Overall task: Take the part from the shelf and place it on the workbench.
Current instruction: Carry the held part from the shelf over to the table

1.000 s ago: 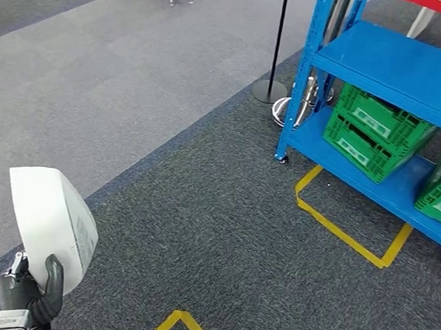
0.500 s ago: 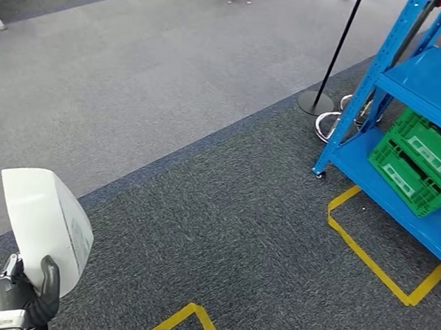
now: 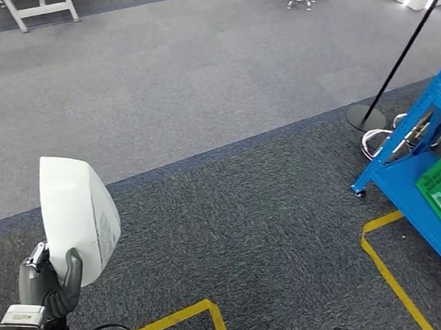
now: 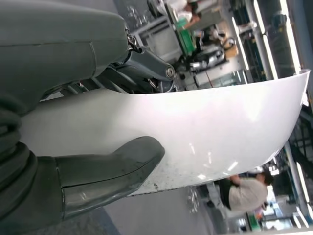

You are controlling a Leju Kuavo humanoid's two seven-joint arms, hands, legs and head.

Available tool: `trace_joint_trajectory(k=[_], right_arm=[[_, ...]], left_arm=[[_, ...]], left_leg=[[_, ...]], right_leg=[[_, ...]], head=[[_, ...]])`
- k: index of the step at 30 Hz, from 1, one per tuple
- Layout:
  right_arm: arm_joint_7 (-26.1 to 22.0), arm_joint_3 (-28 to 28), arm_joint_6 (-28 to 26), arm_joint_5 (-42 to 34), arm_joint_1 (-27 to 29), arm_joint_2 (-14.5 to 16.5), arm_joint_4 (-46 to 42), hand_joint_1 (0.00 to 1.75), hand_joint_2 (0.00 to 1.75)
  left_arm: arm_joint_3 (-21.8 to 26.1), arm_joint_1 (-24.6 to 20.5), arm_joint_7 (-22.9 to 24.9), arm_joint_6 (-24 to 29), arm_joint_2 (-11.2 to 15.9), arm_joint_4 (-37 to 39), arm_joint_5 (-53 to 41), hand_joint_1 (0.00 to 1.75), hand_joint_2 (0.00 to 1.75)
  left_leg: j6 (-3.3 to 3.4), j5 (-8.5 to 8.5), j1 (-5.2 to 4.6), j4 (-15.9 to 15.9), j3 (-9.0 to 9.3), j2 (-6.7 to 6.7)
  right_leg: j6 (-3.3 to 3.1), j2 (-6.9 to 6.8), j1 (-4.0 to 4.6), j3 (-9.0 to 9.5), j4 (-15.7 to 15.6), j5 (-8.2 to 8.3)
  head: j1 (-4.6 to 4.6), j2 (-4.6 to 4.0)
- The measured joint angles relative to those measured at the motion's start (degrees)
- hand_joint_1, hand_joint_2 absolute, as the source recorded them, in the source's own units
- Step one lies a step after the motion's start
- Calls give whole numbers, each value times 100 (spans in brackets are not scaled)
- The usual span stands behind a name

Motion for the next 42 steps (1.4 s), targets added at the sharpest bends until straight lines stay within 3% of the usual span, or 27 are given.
trace_joint_trajectory(k=[2, 3, 4, 6, 8, 10, 11, 13, 15, 16, 17, 18, 19, 21, 23, 24, 26, 28, 30, 32, 33, 35, 36, 38, 39, 42], right_arm=[[23, -18, -43, 8, 3, 5, -8, 0, 175], [26, -26, -41, 11, -4, 8, -15, 0, 175], [23, -32, -30, 17, -13, 11, -24, 0, 175], [15, -36, -12, 25, -25, 20, -35, 0, 175], [7, -39, -2, 31, -28, 25, -40, 0, 175], [-10, -41, 1, 32, -38, 34, -57, 0, 175], [-25, -42, 0, 30, -46, 41, -70, 0, 175], [-71, -48, -8, 7, -53, 53, -90, 0, 175], [-150, -83, -18, -30, -37, 56, -92, 0, 175], [-200, -108, -23, -44, -28, 55, -93, 0, 175], [-258, -133, -25, -57, -24, 55, -99, 0, 175], [-326, -155, -19, -72, -32, 55, -109, 0, 175], [-394, -175, -6, -90, -50, 55, -124, 0, 175], [-519, -227, 43, -123, -109, 54, -154, 0, 175], [-658, -275, 126, -128, -175, 52, -182, 0, 175], [-743, -289, 178, -116, -205, 53, -203, 0, 175], [-880, -299, 256, -56, -280, 74, -268, 0, 175], [-914, -300, 272, 32, -372, 104, -337, 0, 175], [-863, -305, 292, 77, -426, 115, -378, 0, 175], [-803, -317, 335, 92, -425, 119, -393, 0, 175], [-789, -322, 349, 106, -422, 125, -396, 0, 175], [-784, -324, 350, 139, -422, 146, -399, 0, 175], [-785, -324, 350, 149, -423, 156, -402, 0, 175], [-786, -325, 350, 159, -421, 171, -404, 0, 175], [-787, -325, 351, 160, -422, 179, -404, 0, 175], [-794, -326, 361, 156, -440, 214, -419, 0, 175]], left_arm=[[0, 4, -11, -12, 16, 1, 41, 175, 175], [1, 6, -19, -17, 23, 1, 54, 175, 175], [0, 6, -27, -20, 28, 1, 57, 175, 175], [-4, -3, -44, -23, 34, 0, 58, 175, 175], [-12, -11, -60, -26, 39, -1, 59, 175, 175], [-13, 2, -68, -22, 43, -5, 62, 175, 175], [-13, 10, -69, -18, 42, -11, 63, 175, 175], [-18, -2, -72, -6, 39, -27, 62, 175, 175], [-32, -12, -73, 8, 38, -32, 53, 175, 175], [-36, -9, -73, 15, 38, -32, 47, 175, 175], [-39, -3, -73, 19, 39, -32, 40, 175, 175], [-39, -1, -73, 22, 40, -32, 33, 175, 175], [-40, -2, -73, 23, 42, -32, 27, 175, 175], [-46, -11, -73, 25, 43, -32, 20, 175, 175], [-54, -23, -74, 36, 43, -32, 16, 175, 175], [-56, -26, -74, 42, 43, -32, 14, 175, 175], [-58, -23, -80, 51, 44, -32, 12, 175, 175], [-57, -41, -90, 61, 48, -32, 12, 175, 175], [-66, -74, -95, 74, 52, -32, 13, 175, 175], [-81, -87, -95, 92, 57, -28, 14, 175, 175], [-88, -86, -95, 101, 59, -26, 14, 175, 175], [-100, -86, -95, 108, 63, -23, 14, 175, 175], [-108, -91, -95, 108, 64, -24, 14, 175, 175], [-131, -104, -94, 110, 66, -24, 13, 175, 175], [-139, -103, -94, 114, 68, -24, 13, 175, 175], [-144, -84, -95, 127, 75, -23, 14, 175, 175]], left_leg=[[-42, -99, 41, 410, -172, 33], [-49, 18, 56, 293, -104, 49], [-44, 209, 65, -25, 65, 90], [4, 492, 30, -782, 456, 310], [91, 513, -27, -1109, 610, 456], [182, 503, -46, -1138, 604, 364], [223, 516, -42, -1162, 611, 304], [305, 552, -22, -1214, 627, 189], [346, 558, -29, -1218, 620, 66], [353, 556, -35, -1217, 618, -6], [355, 555, -40, -1215, 620, -82], [354, 554, -42, -1212, 627, -157], [351, 552, -41, -1206, 635, -234], [323, 535, -44, -1170, 634, -377], [263, 535, -37, -1124, 577, -512], [224, 551, -29, -1111, 540, -580], [154, 571, -6, -1096, 488, -632], [97, 424, -15, -861, 377, -394], [46, 83, -5, -195, 77, -83], [13, -127, 26, 415, -200, 19], [7, -80, 36, 452, -214, 36], [22, 267, 42, -84, 61, 125], [40, 410, 17, -465, 259, 254], [105, 529, -42, -997, 511, 459], [139, 498, -73, -1067, 531, 484], [229, 509, -82, -1114, 517, 336]], right_leg=[[-3, -178, 4, 5, 2, -16], [4, -253, 4, 15, 3, -28], [17, -321, 4, 35, 3, -43], [72, -446, 15, 63, 7, -89], [143, -557, 36, 61, 8, -134], [202, -665, 37, 114, -4, -164], [229, -622, 26, 127, 18, -204], [264, -345, 5, -15, 342, -419], [266, -65, 0, -417, 1110, -752], [263, -20, 2, -625, 1468, -852], [259, -2, 3, -769, 1671, -852], [255, 6, 3, -805, 1638, -727], [250, 30, 0, -738, 1391, -509], [242, 258, -25, -452, 632, -76], [227, 485, -44, -247, 195, 36], [210, 509, -39, -218, 156, 10], [153, 386, -27, -203, 127, 27], [81, 242, -33, -182, 89, 54], [31, 61, -18, -160, 75, 46], [16, -137, 0, -144, 77, 24], [17, -226, 2, -135, 77, 13], [36, -376, 3, -99, 77, -15], [57, -444, 11, -76, 77, -35], [120, -566, 35, -47, 82, -77], [153, -631, 47, -38, 77, -90], [229, -784, 47, 14, 48, -110]], head=[[1, 0], [0, 0], [0, 0], [-2, 0], [0, 0], [0, 0], [5, 0], [26, 0], [46, 0], [49, 0], [48, 0], [47, 0], [47, 0], [48, 0], [45, 0], [44, 0], [46, 0], [14, 0], [-16, 0], [-17, 0], [-17, 0], [-19, 0], [-17, 0], [-17, 0], [-15, 0], [-15, 0]])
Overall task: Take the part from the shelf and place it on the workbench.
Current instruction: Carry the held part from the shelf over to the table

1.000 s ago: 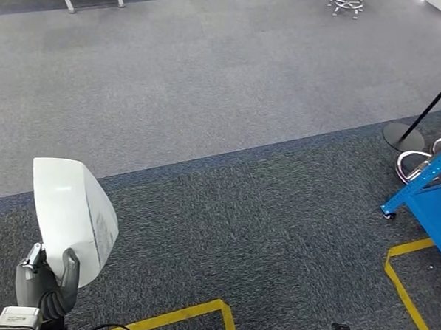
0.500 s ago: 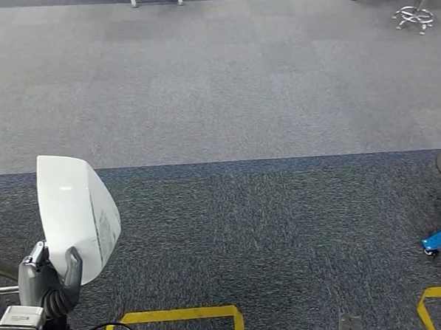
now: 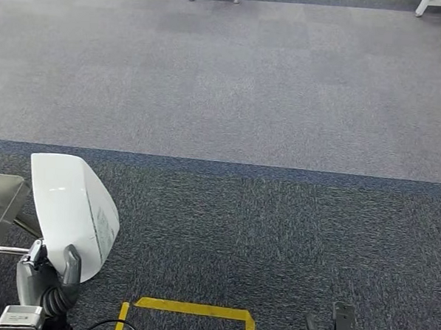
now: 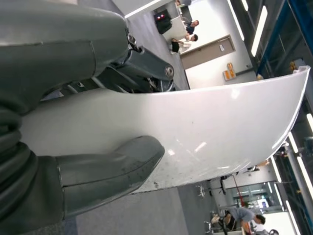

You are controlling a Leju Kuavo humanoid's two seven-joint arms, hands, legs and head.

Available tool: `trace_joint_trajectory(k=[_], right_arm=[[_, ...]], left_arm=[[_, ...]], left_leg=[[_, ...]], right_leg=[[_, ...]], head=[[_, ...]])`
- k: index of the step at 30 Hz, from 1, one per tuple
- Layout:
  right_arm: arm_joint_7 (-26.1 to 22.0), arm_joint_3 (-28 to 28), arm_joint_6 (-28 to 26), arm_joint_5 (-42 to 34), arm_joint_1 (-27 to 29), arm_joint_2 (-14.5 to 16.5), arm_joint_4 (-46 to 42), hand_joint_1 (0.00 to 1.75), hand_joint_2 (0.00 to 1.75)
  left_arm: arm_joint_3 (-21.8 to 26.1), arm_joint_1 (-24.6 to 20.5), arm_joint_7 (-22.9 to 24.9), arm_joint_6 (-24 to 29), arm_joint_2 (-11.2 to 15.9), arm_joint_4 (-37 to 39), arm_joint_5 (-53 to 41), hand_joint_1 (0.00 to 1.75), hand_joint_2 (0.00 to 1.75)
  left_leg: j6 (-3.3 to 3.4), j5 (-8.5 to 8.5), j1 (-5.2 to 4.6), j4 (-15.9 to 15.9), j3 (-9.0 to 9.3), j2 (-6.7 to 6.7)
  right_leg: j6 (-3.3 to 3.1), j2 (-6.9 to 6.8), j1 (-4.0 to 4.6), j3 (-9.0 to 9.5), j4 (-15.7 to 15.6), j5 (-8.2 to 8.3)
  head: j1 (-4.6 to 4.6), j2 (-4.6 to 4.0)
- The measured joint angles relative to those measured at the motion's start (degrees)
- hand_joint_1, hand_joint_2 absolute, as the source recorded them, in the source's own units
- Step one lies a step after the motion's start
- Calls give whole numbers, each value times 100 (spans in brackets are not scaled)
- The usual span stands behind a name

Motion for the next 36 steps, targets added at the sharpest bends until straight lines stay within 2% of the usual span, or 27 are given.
trace_joint_trajectory(k=[6, 8, 9, 10, 11, 12, 13, 14, 15, 16, 17, 18, 20, 22, 23, 24, 25, 27, 29, 30, 31, 32, 33, 34, 36], right_arm=[[-1, 0, 4, -2, -5, 9, -10, 0, 175], [-2, -4, 7, -3, -6, 12, -22, 0, 175], [-1, -10, 12, -3, -8, 14, -26, 0, 175], [21, -27, 21, -1, 12, 19, -31, 0, 175], [49, -52, 30, 2, 29, 23, -31, 0, 175], [81, -81, 40, 5, 49, 29, -31, 0, 175], [115, -110, 49, 12, 72, 35, -31, 0, 175], [127, -129, 54, 18, 73, 37, -31, 0, 175], [136, -139, 60, 28, 76, 39, -31, 0, 175], [139, -144, 68, 41, 74, 53, -33, 0, 175], [138, -150, 75, 53, 69, 62, -39, 0, 175], [136, -162, 81, 68, 65, 71, -48, 0, 175], [130, -203, 89, 95, 74, 75, -63, 0, 175], [129, -243, 97, 115, 96, 75, -65, 0, 175], [130, -260, 103, 121, 102, 75, -66, 0, 175], [130, -273, 107, 130, 102, 75, -66, 0, 175], [130, -285, 109, 139, 100, 76, -68, 0, 175], [128, -313, 111, 157, 96, 77, -74, 0, 175], [126, -353, 118, 167, 93, 77, -78, 0, 175], [125, -370, 123, 170, 86, 81, -79, 0, 175], [126, -381, 131, 173, 76, 88, -80, 0, 175], [124, -386, 138, 176, 64, 95, -90, 0, 175], [122, -390, 145, 178, 51, 102, -99, 0, 175], [120, -394, 152, 180, 42, 105, -109, 0, 175], [122, -407, 161, 180, 57, 107, -117, 0, 175]], left_arm=[[0, 0, 1, 2, 1, -1, -1, 175, 175], [-3, 3, 1, 7, -1, -1, -3, 175, 175], [-8, -1, 1, 12, -1, -2, -3, 175, 175], [-26, -8, 2, 19, -4, 3, -3, 175, 175], [-49, -17, 3, 27, -7, 18, -3, 175, 175], [-74, -32, 5, 46, -12, 39, -2, 175, 175], [-100, -40, 5, 71, -19, 60, -3, 175, 175], [-116, -44, 4, 102, -25, 77, -7, 175, 175], [-130, -45, 2, 138, -31, 85, -11, 175, 175], [-139, -42, -4, 171, -34, 87, -16, 175, 175], [-146, -40, -15, 209, -36, 89, -22, 175, 175], [-152, -46, -31, 250, -37, 90, -25, 175, 175], [-165, -72, -69, 345, -40, 90, -26, 175, 175], [-176, -88, -89, 480, -45, 90, -19, 175, 175], [-179, -89, -91, 556, -46, 89, -15, 175, 175], [-181, -90, -92, 641, -48, 88, -13, 175, 175], [-187, -91, -92, 728, -47, 84, -11, 175, 175], [-221, -104, -93, 939, -45, 55, -10, 175, 175], [-265, -133, -95, 1116, -41, 4, -9, 175, 175], [-278, -142, -96, 1174, -39, -21, -9, 175, 175], [-284, -143, -96, 1214, -39, -44, -11, 175, 175], [-290, -137, -96, 1249, -40, -72, -14, 175, 175], [-298, -141, -98, 1281, -42, -99, -19, 175, 175], [-310, -155, -99, 1300, -44, -121, -22, 175, 175], [-331, -184, -101, 1320, -50, -146, -27, 175, 175]], left_leg=[[21, 10, 8, -25, 11, -35], [41, 24, 27, -50, 36, -59], [56, 31, 39, -63, 48, -84], [85, 37, 48, -73, 58, -183], [102, 34, 46, -70, 72, -345], [102, 24, 43, -49, 71, -543], [85, 23, 43, -31, 60, -740], [45, 25, 51, -16, 45, -879], [-1, 36, 62, -9, 15, -965], [-35, 44, 78, -9, -5, -1001], [-66, 19, 77, 28, -29, -928], [-93, -56, 74, 139, -79, -788], [-144, -362, 75, 685, -321, -435], [-189, -655, 109, 1387, -648, -321], [-205, -675, 125, 1557, -727, -308], [-215, -586, 136, 1512, -702, -293], [-215, -407, 142, 1254, -570, -258], [-180, -72, 107, 483, -180, -5], [-111, -2, 48, 54, 22, 207], [-76, -33, 21, 30, 24, 202], [-42, -41, 19, 22, 17, 140], [-9, -34, 26, -3, 31, 70], [28, -26, 41, -29, 51, 3], [62, -14, 60, -55, 73, -65], [109, -7, 79, -74, 91, -216]], right_leg=[[21, -23, -3, 22, -7, -12], [35, 85, -19, -6, 16, -49], [39, 223, -28, -46, 96, -109], [45, 423, -36, -297, 558, -295], [41, 617, -40, -440, 732, -252], [29, 885, -61, -511, 723, -179], [15, 1075, -73, -552, 667, -69], [-11, 1188, -79, -385, 232, 168], [-38, 1258, -78, -309, 79, 191], [-71, 1193, -75, -300, 76, 203], [-106, 1126, -75, -288, 54, 214], [-142, 1052, -78, -269, 28, 224], [-200, 885, -69, -233, -2, 218], [-227, 703, -54, -215, -2, 193], [-228, 616, -51, -205, -1, 179], [-221, 536, -51, -190, -1, 165], [-210, 463, -51, -166, 0, 148], [-163, 321, -37, -104, 3, 98], [-93, 190, -8, -64, 7, 49], [-60, 121, 4, -51, 3, 32], [-33, 55, 4, -29, -7, 20], [-2, 55, -6, -11, -2, -12], [23, 153, -18, -24, 67, -78], [41, 312, -29, -100, 249, -193], [55, 657, -42, -470, 966, -521]], head=[[-2, 0], [7, 0], [20, 0], [40, 0], [57, 0], [67, 0], [69, 0], [69, 0], [68, 0], [70, 0], [67, 0], [47, 0], [12, 0], [1, 0], [0, 0], [-1, 0], [-2, 0], [-3, 0], [3, 0], [8, 0], [12, 0], [21, 0], [31, 0], [49, 0], [89, 0]])
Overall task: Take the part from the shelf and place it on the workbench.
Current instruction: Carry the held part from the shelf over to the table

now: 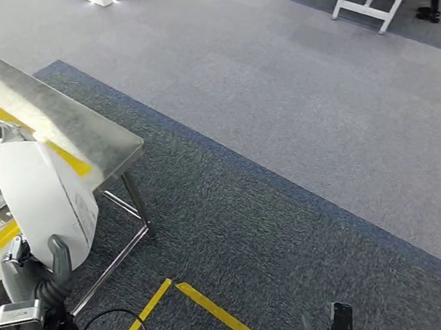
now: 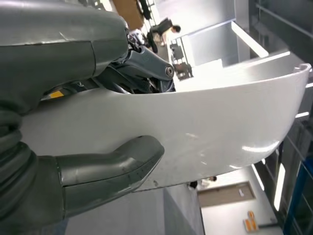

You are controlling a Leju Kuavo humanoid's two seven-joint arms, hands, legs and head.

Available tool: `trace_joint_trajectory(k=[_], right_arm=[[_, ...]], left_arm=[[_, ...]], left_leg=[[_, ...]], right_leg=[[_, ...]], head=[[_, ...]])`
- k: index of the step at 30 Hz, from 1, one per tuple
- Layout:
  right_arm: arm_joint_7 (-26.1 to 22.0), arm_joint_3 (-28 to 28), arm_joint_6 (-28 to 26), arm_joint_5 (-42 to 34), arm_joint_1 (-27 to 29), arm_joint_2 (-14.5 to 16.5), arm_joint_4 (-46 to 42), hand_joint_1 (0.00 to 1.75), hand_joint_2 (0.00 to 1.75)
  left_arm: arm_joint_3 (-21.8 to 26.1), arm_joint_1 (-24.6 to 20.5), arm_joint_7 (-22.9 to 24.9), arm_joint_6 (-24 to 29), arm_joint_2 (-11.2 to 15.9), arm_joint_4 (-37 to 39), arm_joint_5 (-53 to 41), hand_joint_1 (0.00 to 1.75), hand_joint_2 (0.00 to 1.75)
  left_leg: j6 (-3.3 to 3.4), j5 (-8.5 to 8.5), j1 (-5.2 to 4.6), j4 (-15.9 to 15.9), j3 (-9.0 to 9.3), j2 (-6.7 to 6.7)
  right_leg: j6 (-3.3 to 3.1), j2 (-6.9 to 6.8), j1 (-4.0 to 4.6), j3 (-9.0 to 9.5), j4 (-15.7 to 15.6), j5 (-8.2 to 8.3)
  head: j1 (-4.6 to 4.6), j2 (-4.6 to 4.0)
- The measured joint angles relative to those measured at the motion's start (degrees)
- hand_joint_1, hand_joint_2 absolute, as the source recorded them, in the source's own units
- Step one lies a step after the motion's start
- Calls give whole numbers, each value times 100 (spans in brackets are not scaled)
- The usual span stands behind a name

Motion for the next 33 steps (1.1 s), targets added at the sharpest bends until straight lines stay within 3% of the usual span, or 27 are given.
trace_joint_trajectory(k=[2, 3, 5, 7, 9, 11, 13, 15, 17, 18, 19, 20, 22, 24, 26, 28, 30, 32, 33], right_arm=[[5, -16, 4, -2, 46, 1, 1, 0, 175], [6, -23, 4, -2, 60, 1, 0, 0, 175], [6, -33, 5, -3, 54, 0, -1, 0, 175], [6, -46, 8, 0, 43, -1, -1, 0, 175], [9, -62, 20, 19, 50, 1, -1, 0, 175], [12, -70, 40, 56, 47, 16, -2, 0, 175], [11, -90, 50, 96, 30, 31, -9, 0, 175], [14, -117, 51, 136, 36, 32, -14, 0, 175], [19, -142, 51, 174, 57, 32, -14, 0, 175], [21, -152, 50, 196, 60, 32, -14, 0, 175], [22, -162, 49, 217, 58, 33, -14, 0, 175], [23, -168, 46, 237, 52, 36, -15, 0, 175], [21, -182, 36, 278, 46, 41, -16, 0, 175], [15, -210, 11, 325, 44, 46, -17, 0, 175], [8, -237, -12, 365, 27, 58, -25, 0, 175], [-1, -255, -24, 381, -2, 68, -38, 0, 175], [-7, -267, -32, 384, 1, 69, -43, 0, 175], [-4, -284, -39, 387, 37, 69, -43, 0, 175], [2, -295, -45, 392, 49, 69, -43, 0, 175]], left_arm=[[-6, -3, 1, 2, -4, -2, -1, 175, 175], [-6, 0, 2, 2, -4, -2, -2, 175, 175], [-6, 2, 3, 2, -4, -2, -2, 175, 175], [-12, -2, 3, 58, -5, -2, -46, 175, 175], [-38, -5, 3, 283, 3, -2, -215, 175, 175], [-91, -4, 3, 622, 23, -2, -467, 175, 175], [-150, -20, 2, 890, 43, -2, -736, 175, 175], [-179, -51, 1, 1001, 42, -2, -967, 175, 175], [-177, -65, 2, 1021, 20, -2, -1100, 175, 175], [-172, -65, 2, 1027, 5, -3, -1146, 175, 175], [-162, -65, 3, 1033, -15, -4, -1181, 175, 175], [-148, -65, 2, 1036, -41, -10, -1211, 175, 175], [-109, -75, 2, 1039, -103, -37, -1263, 175, 175], [-64, -89, 3, 1044, -167, -69, -1301, 175, 175], [-18, -77, 3, 1054, -219, -103, -1327, 175, 175], [16, -69, 3, 1063, -262, -141, -1344, 175, 175], [33, -83, 3, 1067, -306, -160, -1356, 175, 175], [47, -90, 3, 1066, -328, -162, -1368, 175, 175], [57, -90, 3, 1066, -334, -162, -1364, 175, 175]], left_leg=[[15, -4, -8, 3, 4, -179], [16, -7, -12, 4, 11, -267], [3, -19, -12, 8, 37, -432], [-36, -41, -17, 29, 42, -567], [-99, -38, -6, 43, 4, -687], [-163, -26, 13, 43, -28, -770], [-222, -155, -2, 230, -109, -570], [-274, -484, -3, 854, -391, -237], [-306, -721, 21, 1523, -714, -107], [-313, -692, 29, 1620, -765, -88], [-311, -552, 33, 1487, -703, -64], [-297, -342, 32, 1160, -543, -12], [-244, -47, -13, 409, -173, 237], [-185, -21, -69, 86, -35, 382], [-126, -24, -71, 45, -40, 270], [-60, 2, -36, -3, -19, 141], [-12, 17, -10, -24, -8, 17], [7, 19, -9, -21, -10, -142], [8, 18, -10, -19, -7, -227]], right_leg=[[-1, 110, 2, -397, 631, -142], [-8, 127, 4, -475, 663, -46], [-33, 199, 2, -333, 115, 412], [-56, 436, -18, -48, -593, 732], [-82, 570, -21, 95, -872, 755], [-132, 469, -20, 131, -908, 756], [-193, 340, -36, 167, -944, 767], [-244, 178, -28, 203, -962, 751], [-268, 2, -13, 227, -961, 721], [-268, -80, -11, 241, -960, 706], [-262, -157, -11, 262, -959, 689], [-252, -229, -10, 292, -959, 670], [-211, -355, 7, 349, -956, 622], [-150, -483, 35, 378, -956, 584], [-80, -585, 39, 403, -969, 553], [-21, -359, 16, 354, -819, 418], [7, -1, -2, 62, -210, 101], [15, 109, -4, -343, 532, -148], [14, 118, -3, -465, 691, -129]], head=[[13, 0], [13, 0], [13, 0], [10, 0], [5, 0], [5, 0], [-26, 0], [-62, 0], [-68, 0], [-69, 0], [-71, 0], [-71, 0], [-73, 0], [-66, 0], [-59, 0], [-37, 0], [-6, 0], [4, 0], [5, 0]])
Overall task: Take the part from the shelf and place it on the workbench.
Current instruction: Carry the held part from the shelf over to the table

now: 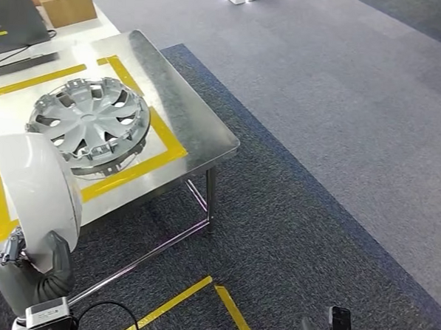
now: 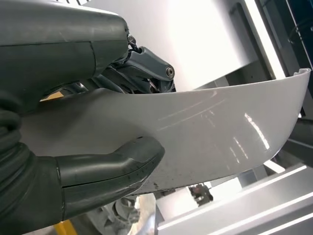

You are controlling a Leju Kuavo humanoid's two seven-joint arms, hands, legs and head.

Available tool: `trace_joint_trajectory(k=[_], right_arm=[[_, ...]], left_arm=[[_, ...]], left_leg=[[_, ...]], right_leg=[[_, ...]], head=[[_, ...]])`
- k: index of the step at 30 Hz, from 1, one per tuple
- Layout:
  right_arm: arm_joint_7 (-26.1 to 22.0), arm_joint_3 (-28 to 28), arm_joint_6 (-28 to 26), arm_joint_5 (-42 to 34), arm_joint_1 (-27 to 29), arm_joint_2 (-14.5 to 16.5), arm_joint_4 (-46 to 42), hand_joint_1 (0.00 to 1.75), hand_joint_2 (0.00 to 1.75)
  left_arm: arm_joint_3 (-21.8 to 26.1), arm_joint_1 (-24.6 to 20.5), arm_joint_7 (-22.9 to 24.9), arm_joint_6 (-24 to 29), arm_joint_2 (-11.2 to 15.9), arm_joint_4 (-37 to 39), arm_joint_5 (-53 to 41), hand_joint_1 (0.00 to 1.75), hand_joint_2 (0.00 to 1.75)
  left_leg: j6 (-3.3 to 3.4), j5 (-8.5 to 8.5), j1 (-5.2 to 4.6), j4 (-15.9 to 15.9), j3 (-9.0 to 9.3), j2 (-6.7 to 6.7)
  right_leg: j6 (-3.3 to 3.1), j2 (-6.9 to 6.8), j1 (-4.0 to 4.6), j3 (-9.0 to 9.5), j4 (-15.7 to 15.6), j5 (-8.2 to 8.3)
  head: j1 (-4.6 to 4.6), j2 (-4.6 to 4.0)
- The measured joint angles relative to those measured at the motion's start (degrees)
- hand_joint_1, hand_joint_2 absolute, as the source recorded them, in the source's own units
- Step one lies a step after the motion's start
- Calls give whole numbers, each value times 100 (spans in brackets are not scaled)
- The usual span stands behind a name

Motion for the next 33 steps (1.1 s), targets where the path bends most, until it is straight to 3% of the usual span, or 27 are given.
trace_joint_trajectory(k=[1, 2, 4, 6, 8, 9, 11, 12, 13, 15, 16, 18, 19, 21, 22, 24, 25, 27, 28, 30, 31, 33], right_arm=[[9, -10, -6, 8, 1, 0, -1, 0, 175], [19, -17, -10, 19, -8, 0, -3, 0, 175], [38, -31, -10, 45, -28, 1, -6, 0, 175], [45, -61, -5, 64, -33, 5, -7, 0, 175], [43, -95, -3, 73, -32, 21, -8, 0, 175], [39, -105, -3, 76, -34, 37, -10, 0, 175], [23, -125, -2, 79, -37, 63, -15, 0, 175], [14, -137, 2, 79, -27, 68, -17, 0, 175], [6, -150, 7, 79, -11, 68, -17, 0, 175], [-2, -173, 16, 78, 13, 68, -17, 0, 175], [-6, -182, 21, 78, 13, 68, -17, 0, 175], [-11, -201, 32, 78, 3, 69, -17, 0, 175], [-13, -206, 38, 79, -1, 70, -17, 0, 175], [-15, -222, 48, 85, -1, 72, -17, 0, 175], [-15, -233, 53, 90, -1, 75, -17, 0, 175], [-16, -251, 62, 102, -14, 85, -22, 0, 175], [-17, -256, 66, 111, -26, 90, -27, 0, 175], [-19, -270, 67, 132, -42, 92, -36, 0, 175], [-20, -281, 68, 142, -33, 92, -36, 0, 175], [-16, -303, 69, 153, 8, 92, -35, 0, 175], [-15, -315, 69, 158, 24, 92, -35, 0, 175], [-14, -342, 74, 174, 22, 92, -36, 0, 175]], left_arm=[[10, -3, 0, 0, -4, 0, 25, 175, 175], [18, -9, 0, 0, -9, 0, 84, 175, 175], [16, -28, 1, 0, -14, -1, 295, 175, 175], [-5, -48, 2, 0, -1, -2, 464, 175, 175], [-17, -43, 2, -1, 14, -3, 512, 175, 175], [-16, -33, 2, -1, 19, -3, 523, 175, 175], [-14, -31, 2, -1, 26, -4, 536, 175, 175], [-13, -31, 2, 0, 29, -4, 528, 175, 175], [-11, -29, 2, 0, 32, -4, 512, 175, 175], [-6, -11, 2, 0, 40, -3, 485, 175, 175], [-3, -2, 2, 0, 45, -3, 479, 175, 175], [1, 6, 2, 0, 52, -2, 480, 175, 175], [4, 4, 2, 0, 55, -1, 480, 175, 175], [12, -3, 2, -1, 57, 2, 481, 175, 175], [19, -1, 2, -2, 58, 6, 484, 175, 175], [38, 12, 2, -2, 56, 12, 492, 175, 175], [49, 13, 2, -2, 51, 14, 497, 175, 175], [68, -9, 2, -2, 28, 24, 511, 175, 175], [78, -21, 2, -2, 16, 32, 519, 175, 175], [96, -27, 3, -2, 0, 54, 530, 175, 175], [108, -23, 4, -2, -9, 61, 529, 175, 175], [140, -19, 4, -2, -35, 68, 521, 175, 175]], left_leg=[[-2, -1, 1, 4, 7, -87], [-8, -5, 4, 9, 16, -168], [-41, -23, 7, 34, 20, -313], [-104, -24, 12, 61, -21, -444], [-181, 7, 28, 57, -68, -576], [-218, -1, 28, 75, -87, -540], [-283, -182, 17, 352, -214, -236], [-313, -360, 19, 668, -353, -34], [-336, -550, 29, 1055, -532, 84], [-360, -750, 49, 1643, -806, 143], [-360, -689, 53, 1657, -810, 151], [-323, -314, 45, 1064, -500, 249], [-288, -161, 14, 668, -294, 403], [-213, -39, -52, 153, -49, 655], [-186, -67, -80, 95, -36, 690], [-134, -51, -68, 54, -42, 546], [-105, -39, -49, 32, -29, 476], [-47, -14, -7, -8, -4, 345], [-28, -13, -2, -8, -5, 275], [-7, -14, -1, -5, -5, 102], [-6, -17, -1, -1, 0, 7], [-22, -28, 6, 11, 19, -169]], right_leg=[[-4, 9, 0, -18, -70, 139], [-12, 40, -3, 67, -352, 365], [-27, 286, -29, 368, -1131, 771], [-56, 503, -48, 568, -1540, 864], [-113, 451, -40, 616, -1580, 843], [-147, 381, -43, 625, -1595, 853], [-218, 228, -53, 656, -1629, 862], [-246, 137, -46, 672, -1639, 855], [-270, 46, -34, 680, -1639, 842], [-287, -135, -20, 693, -1636, 819], [-286, -218, -17, 703, -1635, 807], [-270, -371, -9, 748, -1635, 775], [-252, -440, 4, 774, -1634, 753], [-198, -565, 36, 807, -1629, 710], [-166, -633, 50, 819, -1632, 693], [-99, -738, 46, 845, -1645, 655], [-66, -669, 38, 837, -1599, 600], [-23, -341, 21, 655, -1183, 349], [-15, -168, 21, 474, -800, 178], [-7, -26, 19, 92, -126, -19], [-6, -2, 18, -7, -30, 34], [-14, 67, 9, 131, -533, 457]], head=[[-1, 0], [-1, 0], [-1, 0], [-7, 0], [-13, 0], [-10, 0], [-45, 0], [-60, 0], [-78, 0], [-79, 0], [-80, 0], [-80, 0], [-79, 0], [-80, 0], [-80, 0], [-76, 0], [-68, 0], [-40, 0], [-25, 0], [-17, 0], [-17, 0], [-17, 0]])
